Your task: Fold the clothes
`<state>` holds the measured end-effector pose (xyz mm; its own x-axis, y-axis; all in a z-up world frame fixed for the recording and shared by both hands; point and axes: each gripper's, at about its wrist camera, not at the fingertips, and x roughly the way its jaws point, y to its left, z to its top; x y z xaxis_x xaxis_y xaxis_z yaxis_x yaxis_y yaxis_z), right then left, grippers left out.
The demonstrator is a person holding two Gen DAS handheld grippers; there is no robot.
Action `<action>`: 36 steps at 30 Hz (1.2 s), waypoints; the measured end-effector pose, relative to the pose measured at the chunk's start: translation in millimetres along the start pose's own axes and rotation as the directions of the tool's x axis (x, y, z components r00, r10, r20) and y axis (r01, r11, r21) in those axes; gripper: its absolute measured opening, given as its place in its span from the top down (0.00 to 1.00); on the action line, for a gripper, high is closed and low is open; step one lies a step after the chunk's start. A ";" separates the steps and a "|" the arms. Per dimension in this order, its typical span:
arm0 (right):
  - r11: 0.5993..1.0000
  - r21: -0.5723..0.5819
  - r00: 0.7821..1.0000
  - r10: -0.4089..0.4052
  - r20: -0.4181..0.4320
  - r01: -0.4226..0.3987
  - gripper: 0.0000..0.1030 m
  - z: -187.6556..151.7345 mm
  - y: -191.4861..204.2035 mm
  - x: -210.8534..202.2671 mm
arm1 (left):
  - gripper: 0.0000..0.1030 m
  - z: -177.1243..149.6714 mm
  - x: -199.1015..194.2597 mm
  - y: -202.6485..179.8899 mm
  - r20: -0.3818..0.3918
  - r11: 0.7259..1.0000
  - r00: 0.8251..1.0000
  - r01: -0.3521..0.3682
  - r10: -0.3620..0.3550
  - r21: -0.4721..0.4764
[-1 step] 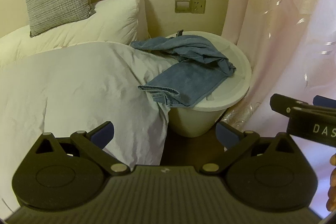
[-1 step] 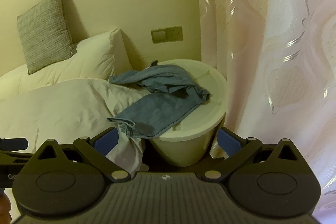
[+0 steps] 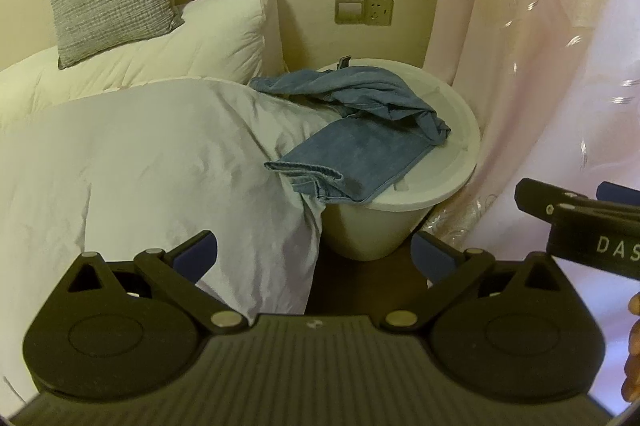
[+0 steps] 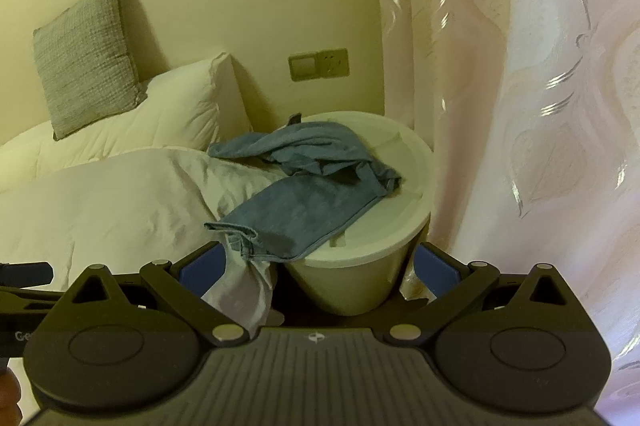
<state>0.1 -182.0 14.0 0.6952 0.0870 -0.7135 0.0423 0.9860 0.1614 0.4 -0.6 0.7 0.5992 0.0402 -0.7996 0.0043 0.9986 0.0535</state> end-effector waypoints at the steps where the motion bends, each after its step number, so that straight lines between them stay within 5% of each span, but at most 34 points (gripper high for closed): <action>1: 1.000 -0.003 1.000 -0.001 0.003 0.001 0.00 0.1 0.1 -0.2 | 0.01 1.0 -0.7 -0.9 -0.001 1.000 1.000 0.003 -0.003 -0.002; 36: 0.999 0.007 0.998 -0.037 0.043 0.037 0.00 -4.4 27.6 -2.2 | 0.01 12.2 -2.3 33.1 0.041 0.999 0.999 0.036 -0.036 0.001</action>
<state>-3.4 -154.3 17.0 0.7236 0.0437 -0.6888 0.0729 0.9876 0.1393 8.9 31.9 11.6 0.6309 0.0024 -0.7759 0.0268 0.9993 0.0248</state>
